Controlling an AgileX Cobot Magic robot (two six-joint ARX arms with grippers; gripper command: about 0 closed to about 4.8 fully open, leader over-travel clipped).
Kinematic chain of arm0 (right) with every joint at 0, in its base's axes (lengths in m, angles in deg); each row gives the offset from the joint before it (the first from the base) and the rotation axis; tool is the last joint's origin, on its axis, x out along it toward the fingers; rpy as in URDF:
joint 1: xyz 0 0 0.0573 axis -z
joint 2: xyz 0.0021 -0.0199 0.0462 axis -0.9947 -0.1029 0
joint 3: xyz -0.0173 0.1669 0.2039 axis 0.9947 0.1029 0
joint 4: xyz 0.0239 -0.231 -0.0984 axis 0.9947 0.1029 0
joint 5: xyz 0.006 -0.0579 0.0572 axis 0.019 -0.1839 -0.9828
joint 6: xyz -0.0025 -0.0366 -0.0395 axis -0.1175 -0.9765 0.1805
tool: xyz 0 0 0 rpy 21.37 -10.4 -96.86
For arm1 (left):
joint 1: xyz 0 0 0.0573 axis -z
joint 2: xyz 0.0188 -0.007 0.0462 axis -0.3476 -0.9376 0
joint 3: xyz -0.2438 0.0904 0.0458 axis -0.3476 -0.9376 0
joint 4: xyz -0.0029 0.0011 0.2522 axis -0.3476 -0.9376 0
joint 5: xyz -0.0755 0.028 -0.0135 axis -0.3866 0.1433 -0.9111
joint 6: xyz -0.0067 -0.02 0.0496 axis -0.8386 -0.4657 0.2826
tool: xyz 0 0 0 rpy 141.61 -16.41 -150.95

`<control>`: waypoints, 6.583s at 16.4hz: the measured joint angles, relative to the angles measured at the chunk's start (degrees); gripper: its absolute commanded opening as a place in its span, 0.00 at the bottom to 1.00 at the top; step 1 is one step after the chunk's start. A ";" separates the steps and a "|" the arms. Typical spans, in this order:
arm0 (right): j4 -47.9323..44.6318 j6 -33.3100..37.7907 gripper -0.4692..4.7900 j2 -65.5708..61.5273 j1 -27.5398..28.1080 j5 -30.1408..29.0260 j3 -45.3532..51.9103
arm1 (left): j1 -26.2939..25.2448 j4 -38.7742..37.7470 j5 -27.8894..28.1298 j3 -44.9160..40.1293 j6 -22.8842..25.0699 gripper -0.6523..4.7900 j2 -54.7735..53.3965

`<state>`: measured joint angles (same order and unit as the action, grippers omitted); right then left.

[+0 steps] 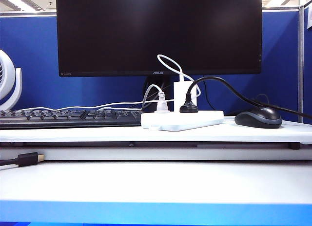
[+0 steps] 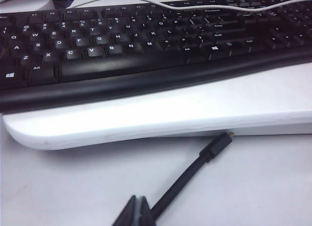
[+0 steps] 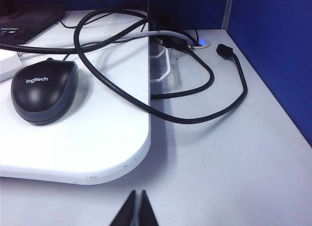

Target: Unplug the white charger from the socket, then place it next to the socket.

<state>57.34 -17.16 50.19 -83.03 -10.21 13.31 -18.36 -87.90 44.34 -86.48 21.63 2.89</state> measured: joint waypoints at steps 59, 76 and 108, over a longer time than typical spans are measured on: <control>6.34 -18.73 0.63 -98.18 -21.03 -24.87 -77.09 | 22.75 0.39 -24.46 63.43 12.02 0.11 -76.91; 6.36 -18.75 0.22 -101.39 -21.11 -23.02 -77.20 | 25.66 2.47 -29.44 63.45 15.67 0.11 -81.33; 5.92 -21.62 0.20 -101.48 -22.67 -23.23 -77.29 | 32.52 13.00 -18.58 63.63 5.11 0.11 -95.84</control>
<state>63.26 -38.78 -51.29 -105.70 -33.44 -63.98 14.16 -74.89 25.76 -22.85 26.75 -92.96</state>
